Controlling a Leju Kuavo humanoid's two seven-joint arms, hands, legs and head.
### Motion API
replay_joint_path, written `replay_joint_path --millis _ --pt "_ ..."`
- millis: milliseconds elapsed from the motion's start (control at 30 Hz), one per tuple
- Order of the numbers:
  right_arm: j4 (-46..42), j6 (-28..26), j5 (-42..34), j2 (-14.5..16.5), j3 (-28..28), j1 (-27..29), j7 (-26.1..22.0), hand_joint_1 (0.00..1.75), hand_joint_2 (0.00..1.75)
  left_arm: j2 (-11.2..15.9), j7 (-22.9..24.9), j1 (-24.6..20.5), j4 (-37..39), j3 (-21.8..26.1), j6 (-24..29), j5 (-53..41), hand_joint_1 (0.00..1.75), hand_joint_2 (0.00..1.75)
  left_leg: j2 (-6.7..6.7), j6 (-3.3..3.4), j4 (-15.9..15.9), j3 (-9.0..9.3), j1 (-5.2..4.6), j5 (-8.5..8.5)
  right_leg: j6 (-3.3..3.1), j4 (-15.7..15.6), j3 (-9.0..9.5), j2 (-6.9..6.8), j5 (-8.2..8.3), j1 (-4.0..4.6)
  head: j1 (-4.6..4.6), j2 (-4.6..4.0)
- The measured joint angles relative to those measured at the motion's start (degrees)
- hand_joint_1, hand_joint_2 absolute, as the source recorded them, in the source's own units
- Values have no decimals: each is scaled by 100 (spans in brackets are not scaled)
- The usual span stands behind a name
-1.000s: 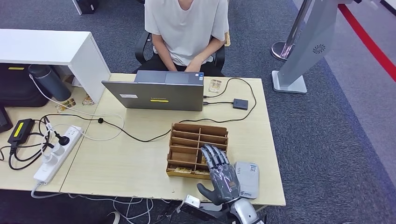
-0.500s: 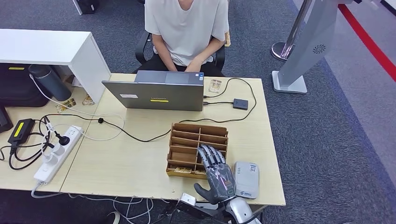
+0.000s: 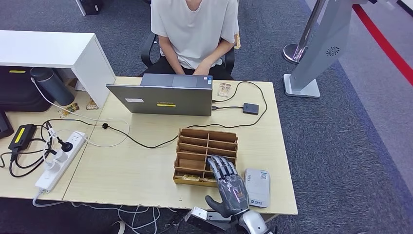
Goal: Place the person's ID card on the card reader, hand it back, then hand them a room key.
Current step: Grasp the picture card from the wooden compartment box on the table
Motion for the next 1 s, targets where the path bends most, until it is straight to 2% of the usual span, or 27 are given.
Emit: replay_joint_path --millis 300,433,700,1000 --pt "-99 -2 50 -77 -143 98 38 0 175 14 0 0 0 -44 -1 50 0 175 0 0 0 0 0 0 0 0 0 0 0 0 1 0" --pt "-101 -2 46 -84 -158 102 3 175 175 19 -8 0 0 -73 14 92 0 175 0 0 0 0 0 0 0 0 0 0 0 0 1 0" --pt "-103 -2 -46 -84 -186 105 -172 175 175 19 -15 0 0 -111 30 172 0 175 0 0 0 0 0 0 0 0 0 0 0 0 -1 0" --pt "-105 -34 -46 -84 -239 98 -156 175 175 21 -16 0 0 -137 48 212 0 175 0 0 0 0 0 0 0 0 1 0 0 0 -1 0"
